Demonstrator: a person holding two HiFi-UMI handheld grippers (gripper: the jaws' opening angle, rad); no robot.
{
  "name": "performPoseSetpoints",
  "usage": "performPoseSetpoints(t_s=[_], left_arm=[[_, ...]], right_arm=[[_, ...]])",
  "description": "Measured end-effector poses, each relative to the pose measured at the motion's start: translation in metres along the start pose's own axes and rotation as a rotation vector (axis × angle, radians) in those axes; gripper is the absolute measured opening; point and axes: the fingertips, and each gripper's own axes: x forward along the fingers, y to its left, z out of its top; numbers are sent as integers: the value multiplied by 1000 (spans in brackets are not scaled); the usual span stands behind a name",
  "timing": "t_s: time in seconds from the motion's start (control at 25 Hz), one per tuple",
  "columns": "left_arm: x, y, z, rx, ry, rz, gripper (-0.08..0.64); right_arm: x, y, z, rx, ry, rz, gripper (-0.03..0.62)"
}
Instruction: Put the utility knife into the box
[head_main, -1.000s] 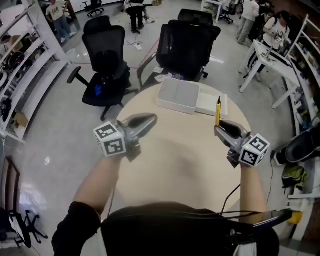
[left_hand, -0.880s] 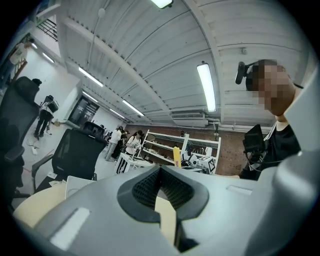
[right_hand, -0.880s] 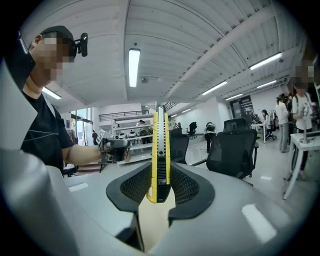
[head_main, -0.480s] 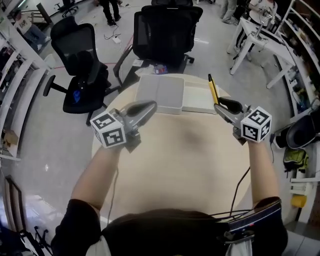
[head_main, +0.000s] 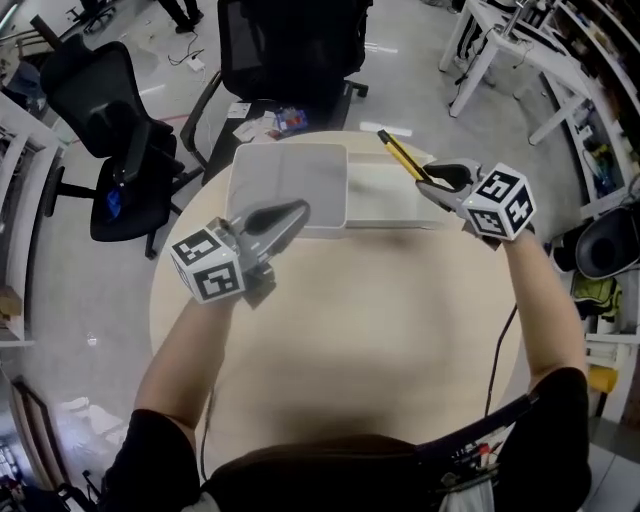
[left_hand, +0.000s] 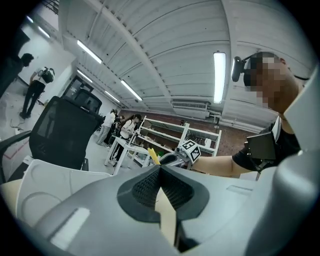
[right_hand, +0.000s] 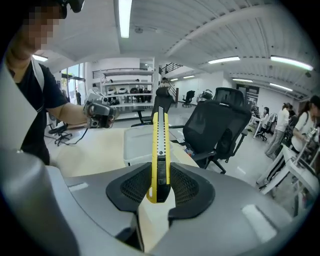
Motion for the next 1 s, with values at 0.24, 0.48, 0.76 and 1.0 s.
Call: performPoseSetpoints(t_s=[0.24, 0.48, 0.76, 1.0], left_arm=[[24, 34, -21, -18, 22, -4, -2], [38, 51, -45, 22, 49, -13, -2], [38, 61, -48, 7, 23, 1, -2], [38, 61, -52, 31, 14, -22, -2]], right_arm=[[47, -40, -40, -138, 200, 2, 132], [80, -57, -73, -322, 388, 36, 132], [118, -56, -89, -502, 546, 32, 132], [148, -48, -101, -527, 579, 49, 133]])
